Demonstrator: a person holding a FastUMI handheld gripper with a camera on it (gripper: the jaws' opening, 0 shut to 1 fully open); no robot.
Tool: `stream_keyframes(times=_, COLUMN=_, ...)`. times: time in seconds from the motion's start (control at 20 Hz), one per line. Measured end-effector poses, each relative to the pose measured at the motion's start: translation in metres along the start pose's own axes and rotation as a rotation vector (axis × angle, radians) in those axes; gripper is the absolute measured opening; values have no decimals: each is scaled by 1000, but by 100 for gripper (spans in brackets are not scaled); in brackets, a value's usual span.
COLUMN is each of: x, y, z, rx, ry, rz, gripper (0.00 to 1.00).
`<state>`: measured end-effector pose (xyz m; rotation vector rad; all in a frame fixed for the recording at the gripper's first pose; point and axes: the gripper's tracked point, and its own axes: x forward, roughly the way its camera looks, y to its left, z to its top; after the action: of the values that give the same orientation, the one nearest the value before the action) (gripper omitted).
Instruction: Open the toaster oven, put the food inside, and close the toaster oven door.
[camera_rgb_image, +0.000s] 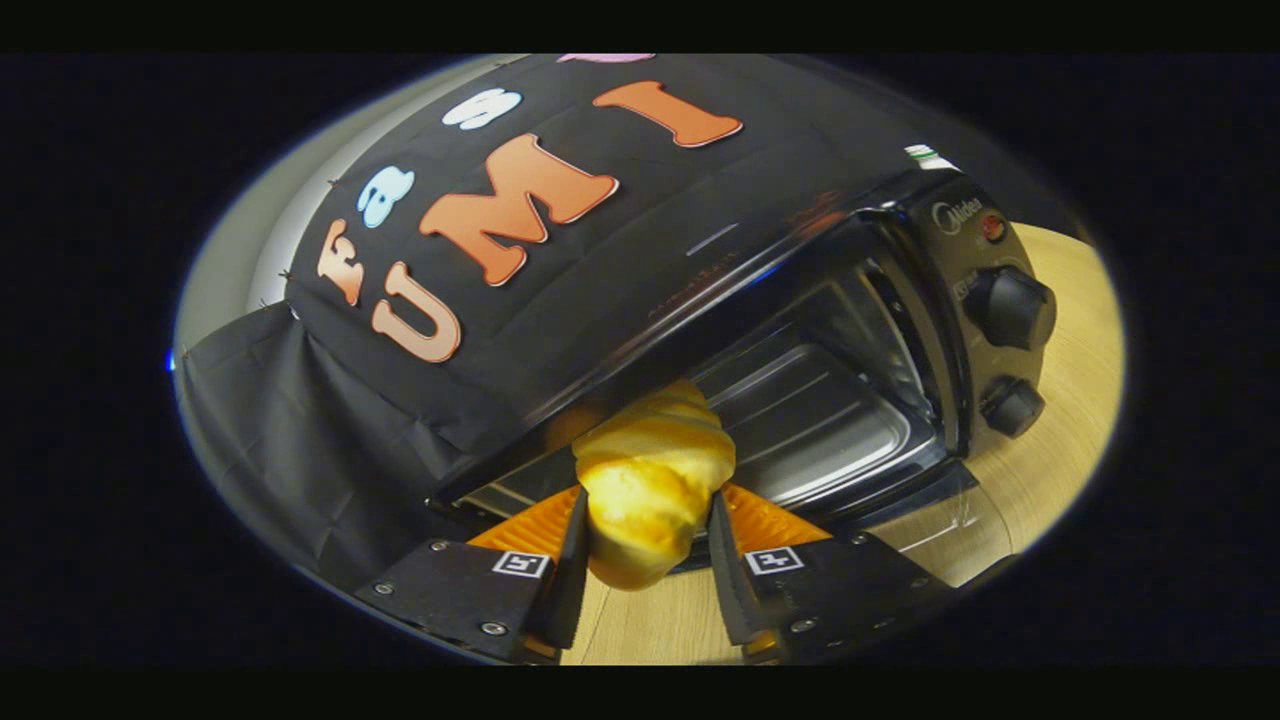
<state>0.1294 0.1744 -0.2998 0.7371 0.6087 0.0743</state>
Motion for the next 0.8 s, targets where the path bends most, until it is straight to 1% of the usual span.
stream_keyframes(times=0.15, x=14, y=-3, z=-5, rx=-20, ry=9, rz=-16, gripper=56)
stream_keyframes(times=0.3, x=19, y=-8, z=2, rx=-109, ry=-28, rz=-68, gripper=56)
stream_keyframes(times=0.5, x=22, y=-8, z=0, rx=-136, ry=-20, rz=-82, gripper=56)
stream_keyframes(times=0.6, x=21, y=-5, z=-1, rx=-161, ry=-23, rz=-81, gripper=59)
stream_keyframes(times=0.65, x=22, y=-4, z=-2, rx=-180, ry=-25, rz=-86, gripper=64)
stream_keyframes(times=0.75, x=21, y=-3, z=-3, rx=-215, ry=-26, rz=-102, gripper=72)
stream_keyframes(times=0.8, x=19, y=-2, z=-5, rx=-219, ry=-23, rz=-109, gripper=74)
